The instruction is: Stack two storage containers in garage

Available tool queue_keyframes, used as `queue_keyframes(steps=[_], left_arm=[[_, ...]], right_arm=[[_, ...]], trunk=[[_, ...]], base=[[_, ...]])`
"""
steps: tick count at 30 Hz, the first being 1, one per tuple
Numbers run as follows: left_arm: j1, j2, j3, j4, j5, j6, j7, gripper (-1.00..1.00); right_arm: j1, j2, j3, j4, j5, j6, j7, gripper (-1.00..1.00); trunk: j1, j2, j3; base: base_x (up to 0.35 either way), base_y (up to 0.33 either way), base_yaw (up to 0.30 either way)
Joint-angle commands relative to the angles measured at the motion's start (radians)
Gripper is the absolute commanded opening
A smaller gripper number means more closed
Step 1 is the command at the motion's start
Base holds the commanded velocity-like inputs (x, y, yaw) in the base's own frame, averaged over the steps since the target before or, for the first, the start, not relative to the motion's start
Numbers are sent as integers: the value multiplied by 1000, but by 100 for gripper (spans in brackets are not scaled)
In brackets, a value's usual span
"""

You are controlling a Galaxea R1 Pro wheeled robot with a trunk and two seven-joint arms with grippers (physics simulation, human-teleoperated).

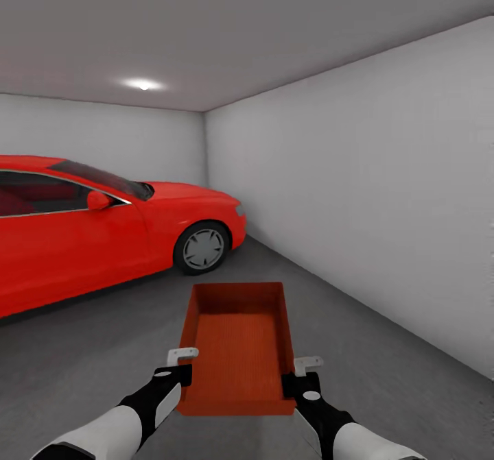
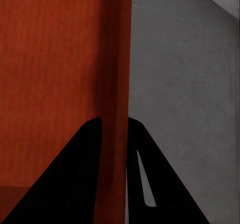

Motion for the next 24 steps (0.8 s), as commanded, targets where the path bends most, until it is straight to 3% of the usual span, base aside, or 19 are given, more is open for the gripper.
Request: queue_keyframes(steps=[1, 24], left_arm=[[0, 16, 21, -6, -15, -35, 12, -100], [0, 15, 21, -5, -15, -36, 12, -100]], right_arm=[[0, 0, -16, 2, -11, 0, -1, -100], [0, 0, -16, 2, -11, 0, -1, -100]], trunk=[[1, -1, 0], [1, -1, 0]], base=[[322, 104, -261], [322, 104, -261]])
